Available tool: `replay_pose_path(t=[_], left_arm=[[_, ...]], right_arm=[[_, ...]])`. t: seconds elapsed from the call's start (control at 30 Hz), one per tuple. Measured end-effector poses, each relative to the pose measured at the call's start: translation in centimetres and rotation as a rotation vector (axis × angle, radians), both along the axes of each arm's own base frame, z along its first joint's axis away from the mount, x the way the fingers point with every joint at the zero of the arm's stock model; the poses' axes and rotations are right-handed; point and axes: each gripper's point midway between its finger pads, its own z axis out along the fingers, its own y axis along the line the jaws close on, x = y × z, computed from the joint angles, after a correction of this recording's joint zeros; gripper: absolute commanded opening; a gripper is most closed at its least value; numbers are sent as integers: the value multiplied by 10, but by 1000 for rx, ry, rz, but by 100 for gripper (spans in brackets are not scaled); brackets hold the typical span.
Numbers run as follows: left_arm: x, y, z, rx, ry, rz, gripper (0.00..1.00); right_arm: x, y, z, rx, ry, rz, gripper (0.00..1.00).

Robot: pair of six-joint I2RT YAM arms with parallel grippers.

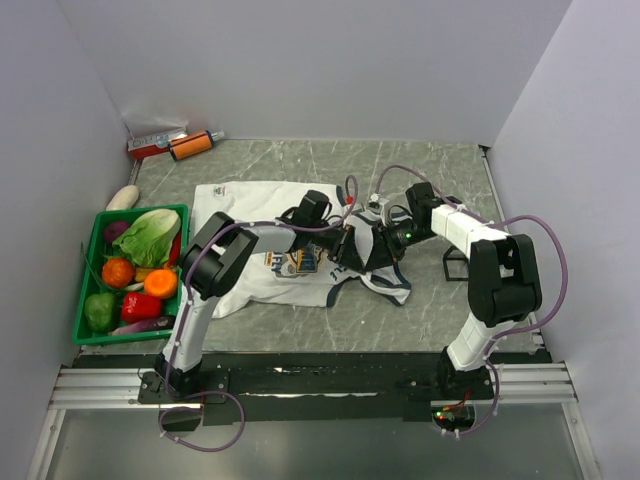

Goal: Remove the brooch from the garment

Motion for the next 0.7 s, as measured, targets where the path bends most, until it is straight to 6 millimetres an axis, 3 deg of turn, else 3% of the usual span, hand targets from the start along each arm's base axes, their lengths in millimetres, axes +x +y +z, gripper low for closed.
replay_pose_path(t=[0.2,0.37,0.7], left_arm=[[-4,-2,9,-39,14,-23,1],[-9,2,16,-87,33,-45,1],[-12,8,24,-136,43,-65,1]], right_arm=[[-10,4,9,38,-27,85,44],[-13,6,11,63,-52,123,24],[-16,11,18,107,-42,129,33]])
